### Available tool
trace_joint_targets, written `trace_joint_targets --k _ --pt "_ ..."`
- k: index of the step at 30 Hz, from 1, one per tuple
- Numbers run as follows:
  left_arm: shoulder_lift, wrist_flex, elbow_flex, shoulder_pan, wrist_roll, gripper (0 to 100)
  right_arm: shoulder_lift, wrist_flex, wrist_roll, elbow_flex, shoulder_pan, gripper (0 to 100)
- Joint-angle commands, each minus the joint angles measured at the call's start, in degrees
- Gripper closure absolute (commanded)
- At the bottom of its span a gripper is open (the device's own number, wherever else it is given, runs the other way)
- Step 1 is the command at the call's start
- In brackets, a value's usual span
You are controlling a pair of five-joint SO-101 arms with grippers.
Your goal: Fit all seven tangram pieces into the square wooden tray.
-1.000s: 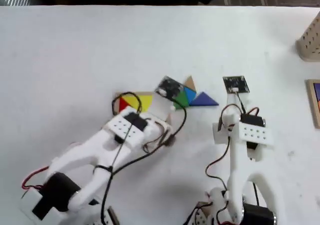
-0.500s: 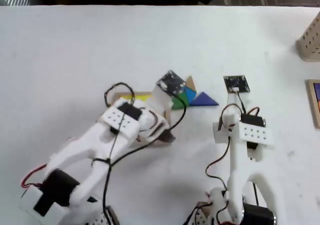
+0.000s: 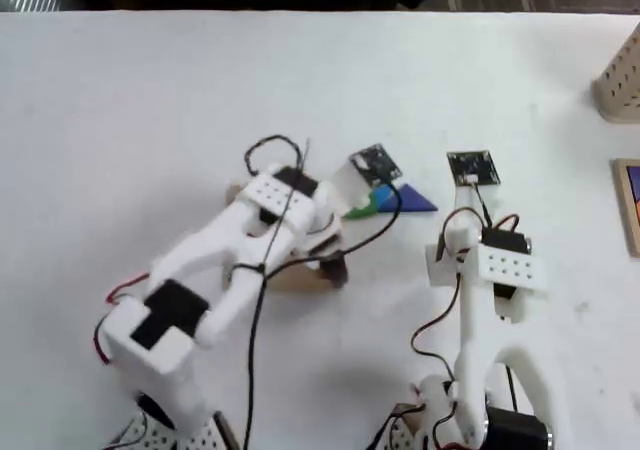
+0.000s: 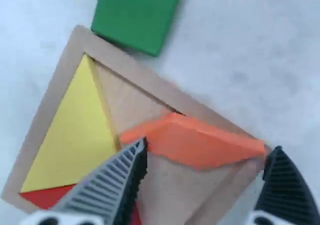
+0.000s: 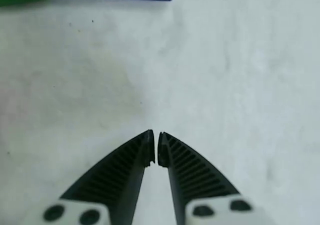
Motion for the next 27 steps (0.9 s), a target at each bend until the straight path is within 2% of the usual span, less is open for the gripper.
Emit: trace_joint_targets --k 1,13,19,27 --pt "1.54 0.53 -3.96 -0.4 -0.97 64 -1.19 -0.66 0.53 -0.18 -0.57 97.8" --pt "2.15 -0.62 -4.57 -0.48 -0.35 64 -1.19 -0.66 0.53 -0.18 -0.57 97.8" --pt "1.63 -0.26 -4.48 -1.45 6.33 64 -1.19 -0.66 1.67 -0.18 -0.57 97.8" --pt "1.8 -0.26 -2.55 -4.97 6.59 64 -1.19 -0.57 1.76 -0.18 -0.57 97.8"
